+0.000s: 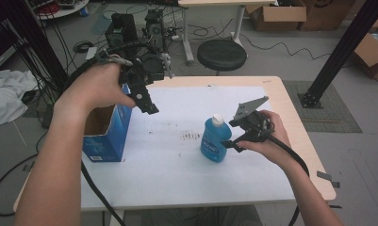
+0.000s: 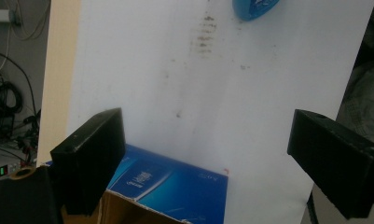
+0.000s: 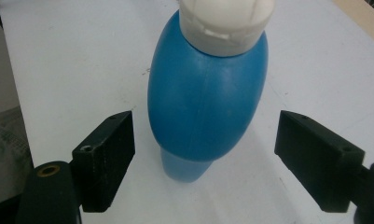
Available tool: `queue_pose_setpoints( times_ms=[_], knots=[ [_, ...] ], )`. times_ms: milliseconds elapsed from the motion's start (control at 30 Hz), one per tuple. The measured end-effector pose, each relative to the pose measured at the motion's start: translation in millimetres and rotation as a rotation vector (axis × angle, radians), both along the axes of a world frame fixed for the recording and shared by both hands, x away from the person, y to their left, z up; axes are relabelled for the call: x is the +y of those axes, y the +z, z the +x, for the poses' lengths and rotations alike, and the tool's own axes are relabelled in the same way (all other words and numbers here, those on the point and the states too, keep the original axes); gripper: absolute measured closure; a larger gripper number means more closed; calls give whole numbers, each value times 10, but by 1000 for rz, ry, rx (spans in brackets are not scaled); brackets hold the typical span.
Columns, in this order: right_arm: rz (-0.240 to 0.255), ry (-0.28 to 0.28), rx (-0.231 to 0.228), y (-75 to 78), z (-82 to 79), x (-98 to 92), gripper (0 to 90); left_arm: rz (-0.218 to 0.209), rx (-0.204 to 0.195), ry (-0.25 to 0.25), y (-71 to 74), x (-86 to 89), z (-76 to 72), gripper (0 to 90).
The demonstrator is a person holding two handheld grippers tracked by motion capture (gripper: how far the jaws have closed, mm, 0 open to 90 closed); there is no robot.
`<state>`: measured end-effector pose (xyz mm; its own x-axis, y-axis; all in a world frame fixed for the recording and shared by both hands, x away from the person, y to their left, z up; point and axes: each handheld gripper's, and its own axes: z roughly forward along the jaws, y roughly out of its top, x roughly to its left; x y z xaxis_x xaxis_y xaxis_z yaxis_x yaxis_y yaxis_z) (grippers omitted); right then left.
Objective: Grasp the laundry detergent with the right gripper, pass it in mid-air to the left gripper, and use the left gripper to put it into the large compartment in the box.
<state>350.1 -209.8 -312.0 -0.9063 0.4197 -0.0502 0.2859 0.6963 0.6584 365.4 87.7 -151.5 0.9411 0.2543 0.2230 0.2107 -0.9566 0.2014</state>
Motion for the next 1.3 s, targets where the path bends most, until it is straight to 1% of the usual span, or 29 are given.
queue_pose_setpoints(
  times_ms=[200, 233, 267, 300, 467, 500, 567, 667, 700, 767, 867, 1000, 1133, 1300],
  knots=[
    [-2, -19, 1, -46, 15, 62, 212, 3, -6, 2, 0, 4, -3, 119],
    [-3, -21, 2, -60, 22, 91, 218, 10, -12, 1, 2, 5, -1, 104],
    [-3, -21, 2, -60, 22, 91, 218, 10, -12, 1, 2, 5, -1, 104],
    [-2, -24, 0, -71, 29, 119, 222, 1, -14, 6, -10, 4, -4, 104],
    [-8, -30, -6, -105, 44, 174, 231, 8, -12, 0, -8, 10, -5, 104],
    [-6, -30, -1, -127, 50, 196, 237, 3, -10, 8, -8, 16, -10, 104],
    [-7, -32, -1, -153, 57, 217, 241, 4, -8, 8, -8, 22, -11, 104],
    [-8, -33, 2, -179, 66, 232, 245, 5, -9, 9, -9, 27, -12, 106],
    [-9, -34, 3, -203, 76, 246, 246, 12, -9, 4, -8, 30, -8, 106],
    [-2, -38, 2, -221, 82, 256, 256, 5, -9, 10, -17, 32, -6, 106],
    [1, -45, -3, -235, 92, 267, 271, 13, -7, 6, -10, 33, 1, 106],
    [2, -47, -8, -240, 96, 278, 289, 7, -6, 11, -15, 31, 3, 106],
    [-5, -54, -11, -259, 100, 306, 311, 15, -4, 8, -15, 30, 10, 106],
    [-13, -56, -12, -288, 106, 325, 334, 9, -1, 15, -22, 35, 9, 106]
  ],
)
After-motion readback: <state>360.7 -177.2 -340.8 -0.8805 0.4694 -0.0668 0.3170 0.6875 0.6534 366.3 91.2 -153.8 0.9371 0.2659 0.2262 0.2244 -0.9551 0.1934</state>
